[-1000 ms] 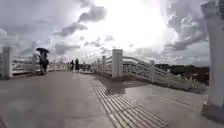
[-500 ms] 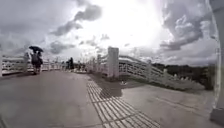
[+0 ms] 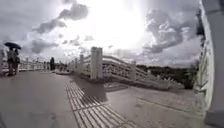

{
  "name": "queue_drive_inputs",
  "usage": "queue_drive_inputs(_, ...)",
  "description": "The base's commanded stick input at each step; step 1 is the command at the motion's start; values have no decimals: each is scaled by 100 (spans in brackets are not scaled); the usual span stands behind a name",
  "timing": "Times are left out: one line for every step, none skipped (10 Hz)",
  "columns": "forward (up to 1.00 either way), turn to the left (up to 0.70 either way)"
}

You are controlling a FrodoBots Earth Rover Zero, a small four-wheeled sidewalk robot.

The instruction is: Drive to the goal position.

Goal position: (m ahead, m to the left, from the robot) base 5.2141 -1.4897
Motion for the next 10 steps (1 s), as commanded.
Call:
queue_drive_inputs(45,0)
queue_drive_inputs(45,0)
queue_drive_inputs(45,0)
queue_drive_inputs(45,0)
queue_drive_inputs(45,0)
queue_drive_inputs(45,0)
queue_drive_inputs(45,0)
queue_drive_inputs(45,0)
queue_drive_inputs(45,0)
queue_drive_inputs(45,0)
